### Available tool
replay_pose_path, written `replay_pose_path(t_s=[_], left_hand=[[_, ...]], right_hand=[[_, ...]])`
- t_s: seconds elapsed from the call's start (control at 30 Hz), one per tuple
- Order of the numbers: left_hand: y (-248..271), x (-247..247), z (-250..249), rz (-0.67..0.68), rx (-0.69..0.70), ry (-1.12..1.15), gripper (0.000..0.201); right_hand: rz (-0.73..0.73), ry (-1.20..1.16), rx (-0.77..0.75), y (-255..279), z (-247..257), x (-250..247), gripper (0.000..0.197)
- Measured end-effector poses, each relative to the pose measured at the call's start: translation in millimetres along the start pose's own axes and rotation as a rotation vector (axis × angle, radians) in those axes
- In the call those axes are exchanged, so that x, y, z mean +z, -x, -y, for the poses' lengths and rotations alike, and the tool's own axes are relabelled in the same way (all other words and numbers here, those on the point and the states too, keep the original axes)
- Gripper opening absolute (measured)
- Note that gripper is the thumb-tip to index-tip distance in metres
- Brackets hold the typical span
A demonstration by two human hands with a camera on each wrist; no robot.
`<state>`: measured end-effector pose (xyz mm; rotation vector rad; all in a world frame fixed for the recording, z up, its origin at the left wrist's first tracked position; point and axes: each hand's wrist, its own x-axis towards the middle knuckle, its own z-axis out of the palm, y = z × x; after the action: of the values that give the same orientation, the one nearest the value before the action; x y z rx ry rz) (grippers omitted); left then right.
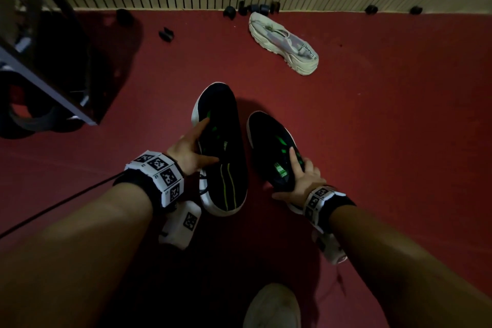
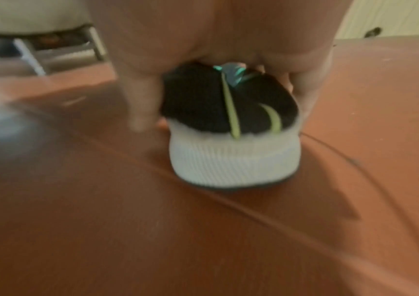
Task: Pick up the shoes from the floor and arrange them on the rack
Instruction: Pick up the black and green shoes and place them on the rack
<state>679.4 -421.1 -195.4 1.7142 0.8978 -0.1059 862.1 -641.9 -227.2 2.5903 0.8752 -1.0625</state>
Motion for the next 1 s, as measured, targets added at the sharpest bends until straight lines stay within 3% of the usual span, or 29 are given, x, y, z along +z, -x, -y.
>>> replay_pose_path(t_s=[0.23,0.53,0.8,1.0], left_hand=[[-2,1,-2,0.038,0.029,-0.010,0.092],[-6,-3,-9,0.008,0.076,0.078,0.092],[-2,-31,-49,-0.018,0.149,0.059,0.092],[16,-56,-84,0.006,0.243,0.172,0.085]], right_hand=[[-0.032,-0.026,-0.012,4,4,5,0.111],[-0.139,-0.286,-0.057,18,17,-21,0.100],[-0.278,-0.501,-0.120,41,35,-60,0.084],[-0.340,-0.530,-0.133,66,58,-92,0.084]])
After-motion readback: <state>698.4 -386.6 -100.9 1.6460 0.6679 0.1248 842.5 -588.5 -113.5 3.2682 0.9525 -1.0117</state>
